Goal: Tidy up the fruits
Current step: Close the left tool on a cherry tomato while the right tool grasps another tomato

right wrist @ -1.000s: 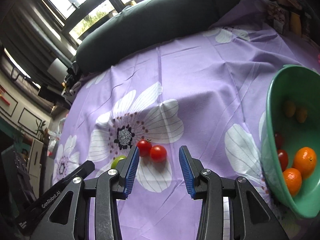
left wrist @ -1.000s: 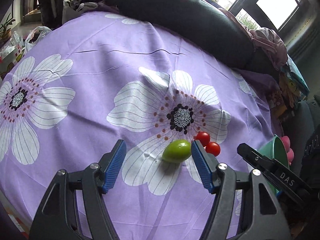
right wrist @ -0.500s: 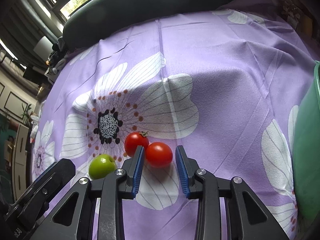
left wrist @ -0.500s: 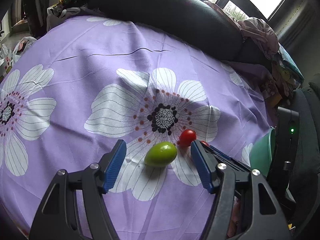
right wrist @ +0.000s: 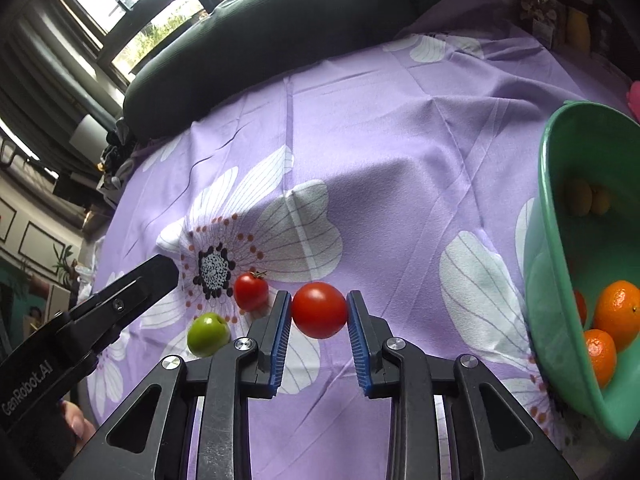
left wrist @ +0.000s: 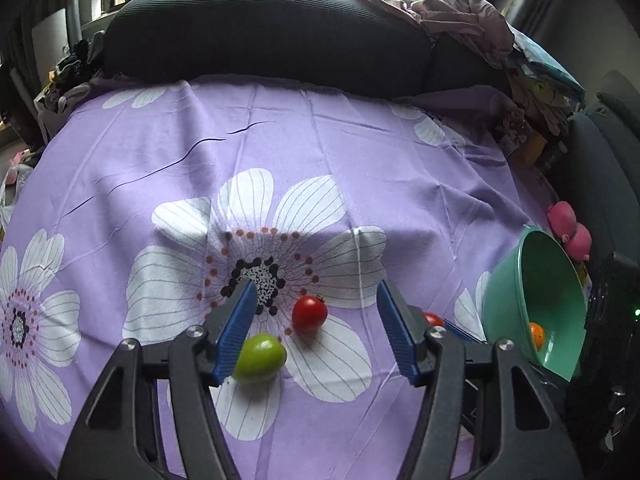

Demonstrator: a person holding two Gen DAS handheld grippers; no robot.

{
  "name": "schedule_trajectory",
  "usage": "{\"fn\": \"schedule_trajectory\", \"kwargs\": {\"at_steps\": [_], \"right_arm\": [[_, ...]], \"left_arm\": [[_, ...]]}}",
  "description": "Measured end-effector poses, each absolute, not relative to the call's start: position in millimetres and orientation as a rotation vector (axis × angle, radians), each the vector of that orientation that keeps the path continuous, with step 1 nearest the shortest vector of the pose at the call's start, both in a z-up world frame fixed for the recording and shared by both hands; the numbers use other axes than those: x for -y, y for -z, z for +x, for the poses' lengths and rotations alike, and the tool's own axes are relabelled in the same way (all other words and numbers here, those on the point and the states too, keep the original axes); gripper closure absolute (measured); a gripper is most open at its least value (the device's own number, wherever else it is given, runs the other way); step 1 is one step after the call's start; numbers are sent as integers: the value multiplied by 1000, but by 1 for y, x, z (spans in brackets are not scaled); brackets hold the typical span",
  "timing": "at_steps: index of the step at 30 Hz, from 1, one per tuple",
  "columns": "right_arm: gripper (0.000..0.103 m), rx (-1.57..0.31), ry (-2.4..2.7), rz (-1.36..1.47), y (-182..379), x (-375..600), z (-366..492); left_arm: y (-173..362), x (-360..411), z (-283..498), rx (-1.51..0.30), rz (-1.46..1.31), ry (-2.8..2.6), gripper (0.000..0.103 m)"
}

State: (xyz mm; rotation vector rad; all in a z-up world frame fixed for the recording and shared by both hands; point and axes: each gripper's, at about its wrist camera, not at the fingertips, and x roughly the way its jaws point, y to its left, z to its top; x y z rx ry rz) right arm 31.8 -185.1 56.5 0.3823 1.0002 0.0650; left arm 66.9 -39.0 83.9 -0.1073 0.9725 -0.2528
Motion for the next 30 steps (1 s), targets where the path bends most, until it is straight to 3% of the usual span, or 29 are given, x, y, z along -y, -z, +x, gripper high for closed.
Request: {"fn": "schedule_trajectory", "kwargs": {"at_steps": [5, 13, 22, 30], "right_arm": [[73, -970, -56, 428, -64, 204, 24], [73, -954, -57, 467, -65, 215, 16], [73, -959, -50, 461, -64, 214, 15], [73, -952, -48, 465, -65, 216, 12]], "left_arm": [[-40, 54, 82, -1103, -67, 232, 57], [-21, 51, 95, -1137, -84, 195, 59], [-12, 54, 97, -1129, -138, 199, 77], [-14, 52, 92, -1106, -137, 191, 77]]}}
